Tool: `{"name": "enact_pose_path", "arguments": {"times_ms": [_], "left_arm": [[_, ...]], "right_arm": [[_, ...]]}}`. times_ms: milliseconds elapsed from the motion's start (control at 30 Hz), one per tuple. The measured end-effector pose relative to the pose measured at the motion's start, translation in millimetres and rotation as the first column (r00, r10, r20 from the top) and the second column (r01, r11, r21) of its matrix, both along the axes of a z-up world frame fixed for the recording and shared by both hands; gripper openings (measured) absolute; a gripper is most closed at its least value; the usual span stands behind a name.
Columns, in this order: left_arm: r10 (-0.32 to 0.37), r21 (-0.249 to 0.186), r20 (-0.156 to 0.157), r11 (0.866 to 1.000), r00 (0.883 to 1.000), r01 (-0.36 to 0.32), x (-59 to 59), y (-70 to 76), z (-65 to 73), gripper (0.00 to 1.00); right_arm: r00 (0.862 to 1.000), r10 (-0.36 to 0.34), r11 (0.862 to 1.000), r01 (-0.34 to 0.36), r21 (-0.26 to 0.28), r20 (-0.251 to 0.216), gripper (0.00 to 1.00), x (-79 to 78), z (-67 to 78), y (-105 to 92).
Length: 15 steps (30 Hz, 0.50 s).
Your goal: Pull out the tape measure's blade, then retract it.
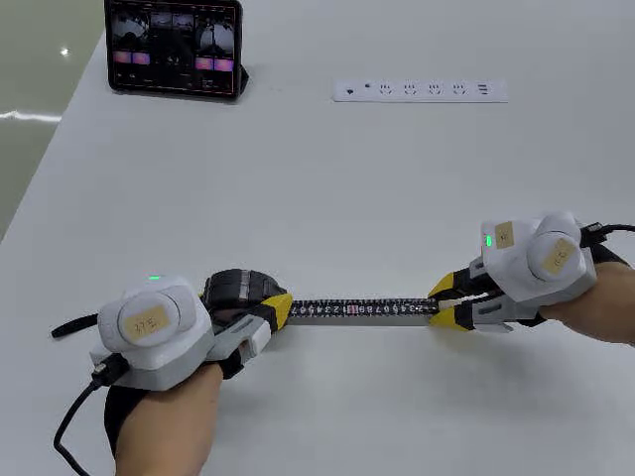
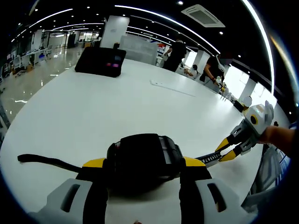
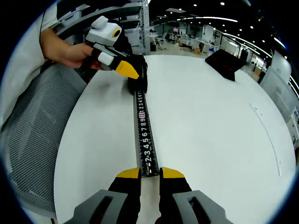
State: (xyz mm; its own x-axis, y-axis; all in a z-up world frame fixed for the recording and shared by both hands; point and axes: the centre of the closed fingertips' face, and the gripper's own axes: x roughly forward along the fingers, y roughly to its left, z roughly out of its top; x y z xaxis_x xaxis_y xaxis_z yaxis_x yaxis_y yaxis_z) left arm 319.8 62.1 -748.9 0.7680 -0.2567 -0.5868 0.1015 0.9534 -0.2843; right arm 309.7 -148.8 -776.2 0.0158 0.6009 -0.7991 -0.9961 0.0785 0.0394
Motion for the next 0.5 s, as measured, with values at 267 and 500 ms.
{"name": "enact_pose_path", "arguments": {"times_ms": [267,500], "left_arm": [[-0.001,-0.006,-0.001,1.000,1.000,0.001,-0.2,0.3,-0.2,0.57],[0.000,-0.013,0.000,1.000,1.000,0.000,-0.3,0.5,0.2,0.57]], "right_arm": [[1.000,0.009,1.000,-0.008,0.016,-0.013,0.11,-1.6,-1.3,12.9],[1.000,0.018,0.999,-0.017,0.039,-0.014,0.11,0.0,0.1,29.7]]}}
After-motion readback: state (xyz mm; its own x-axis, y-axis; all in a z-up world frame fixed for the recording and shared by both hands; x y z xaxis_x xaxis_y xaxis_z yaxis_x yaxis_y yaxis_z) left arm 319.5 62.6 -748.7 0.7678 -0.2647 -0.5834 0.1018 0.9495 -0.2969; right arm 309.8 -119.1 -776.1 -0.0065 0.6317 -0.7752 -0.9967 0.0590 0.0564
